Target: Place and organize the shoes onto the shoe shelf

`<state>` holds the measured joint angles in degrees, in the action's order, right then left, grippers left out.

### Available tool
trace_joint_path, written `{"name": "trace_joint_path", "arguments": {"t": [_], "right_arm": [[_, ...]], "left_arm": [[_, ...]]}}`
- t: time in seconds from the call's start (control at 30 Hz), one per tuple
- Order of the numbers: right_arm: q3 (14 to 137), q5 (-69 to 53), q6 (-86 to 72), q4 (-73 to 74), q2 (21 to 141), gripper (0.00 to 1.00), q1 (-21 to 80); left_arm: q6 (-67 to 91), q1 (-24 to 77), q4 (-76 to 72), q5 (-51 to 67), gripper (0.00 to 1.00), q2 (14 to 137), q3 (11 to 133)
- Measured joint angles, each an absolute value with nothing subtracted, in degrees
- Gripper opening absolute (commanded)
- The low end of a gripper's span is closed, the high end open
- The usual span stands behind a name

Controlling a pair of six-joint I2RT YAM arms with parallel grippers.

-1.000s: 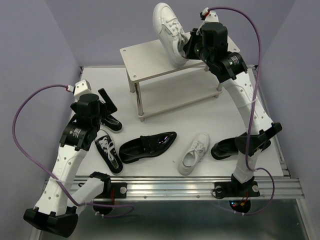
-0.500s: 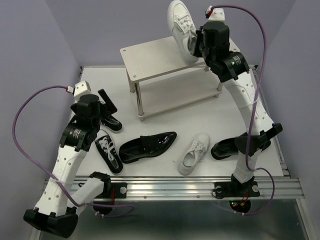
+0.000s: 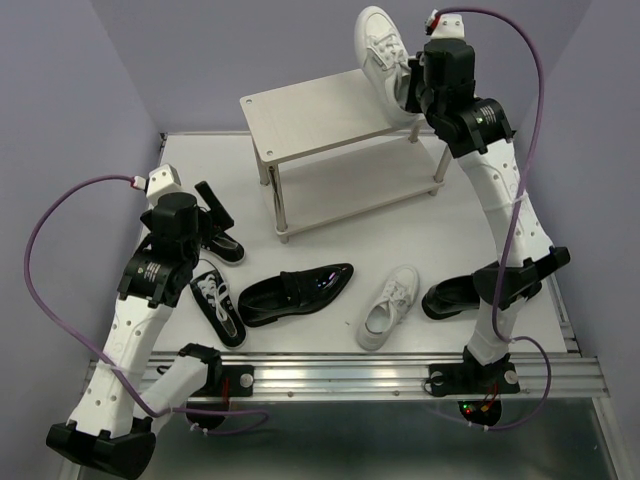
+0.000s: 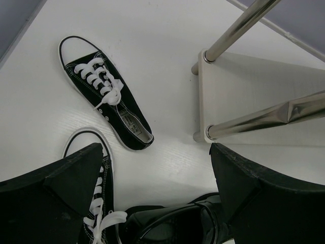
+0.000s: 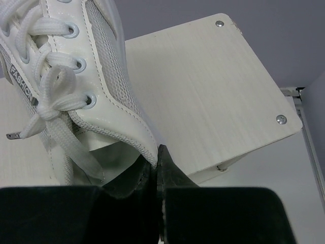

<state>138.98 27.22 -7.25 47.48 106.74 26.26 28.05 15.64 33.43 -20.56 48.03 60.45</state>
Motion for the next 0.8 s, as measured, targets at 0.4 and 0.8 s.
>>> {"name": "trace_joint_path", "arguments": {"t": [0.4,0.8], "right_arm": [[139.0,24.3,-6.2,48.5,106.7,0.01,22.6],[139.3,22.9,-6.2,47.4,106.8,0.45,22.6]], "left_arm": [[28.2,15.6,33.7,-20.5,0.99,47.7,60.3],[28.5,15.6,33.7,-20.4,0.99,47.7,59.8]]}}
